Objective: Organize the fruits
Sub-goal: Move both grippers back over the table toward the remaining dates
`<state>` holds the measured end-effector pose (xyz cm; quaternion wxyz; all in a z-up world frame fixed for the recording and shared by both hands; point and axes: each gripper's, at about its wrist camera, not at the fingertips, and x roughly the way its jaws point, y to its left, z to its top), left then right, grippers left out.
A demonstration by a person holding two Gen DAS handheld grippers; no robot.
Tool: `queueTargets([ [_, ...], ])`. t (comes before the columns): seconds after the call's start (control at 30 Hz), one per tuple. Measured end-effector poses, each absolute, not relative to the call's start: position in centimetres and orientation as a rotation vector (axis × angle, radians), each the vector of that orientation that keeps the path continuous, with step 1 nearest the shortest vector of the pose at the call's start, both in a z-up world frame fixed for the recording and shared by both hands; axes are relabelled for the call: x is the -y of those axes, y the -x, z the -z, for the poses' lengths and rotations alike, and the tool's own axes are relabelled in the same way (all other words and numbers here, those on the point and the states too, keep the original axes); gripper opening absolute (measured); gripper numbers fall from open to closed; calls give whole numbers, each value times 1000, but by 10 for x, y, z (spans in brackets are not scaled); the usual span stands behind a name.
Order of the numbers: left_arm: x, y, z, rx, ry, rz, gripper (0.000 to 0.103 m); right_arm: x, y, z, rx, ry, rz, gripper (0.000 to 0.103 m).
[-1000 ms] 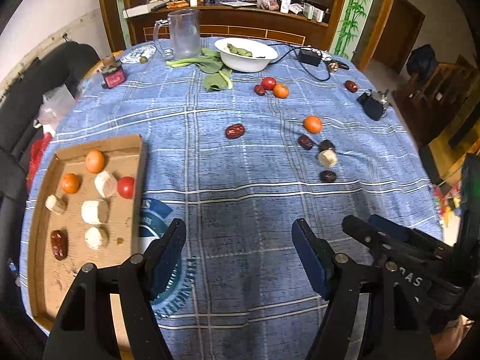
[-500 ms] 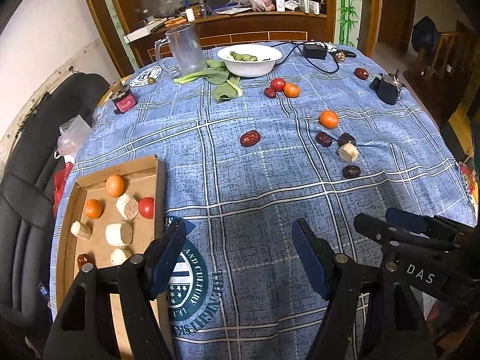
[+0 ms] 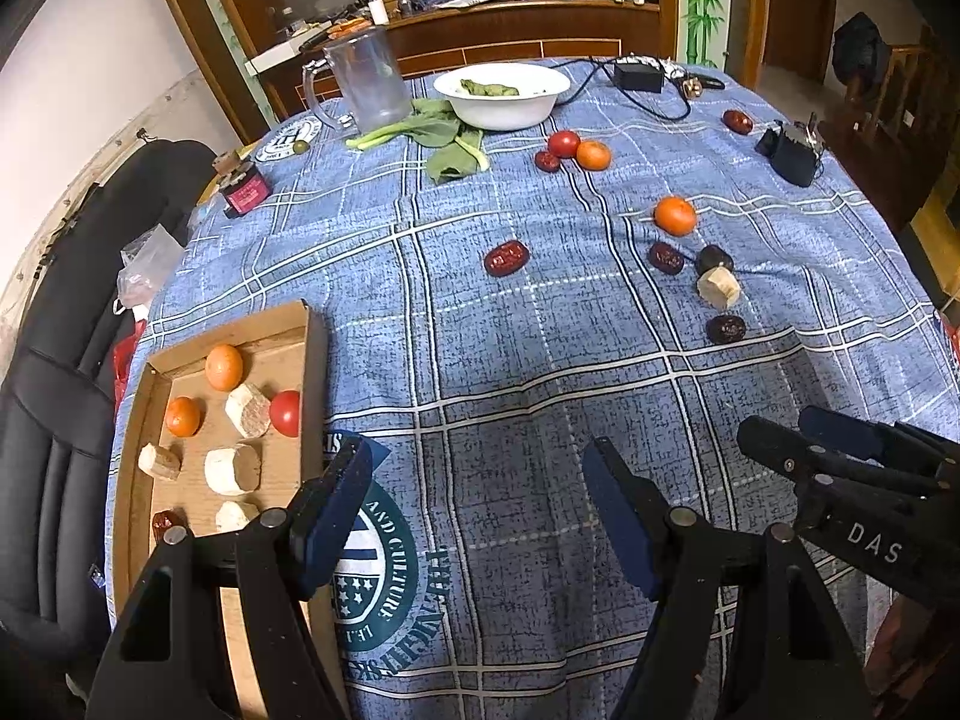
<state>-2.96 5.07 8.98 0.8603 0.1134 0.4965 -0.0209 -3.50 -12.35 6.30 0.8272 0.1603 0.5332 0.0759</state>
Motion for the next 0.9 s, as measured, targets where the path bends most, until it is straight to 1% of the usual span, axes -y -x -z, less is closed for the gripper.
queueTargets([
  [0.33, -45, 20, -77, -1087, -233, 61, 72, 133, 29, -56, -1135, -345, -149, 61],
  [0.7, -57, -3, -58, -1157, -92, 96, 72, 166, 17, -55, -1100, -353, -84, 61],
  [0.9, -59, -34, -54, -1131, -63, 105, 72, 177, 2, -57, -1082, -364, -89, 61],
])
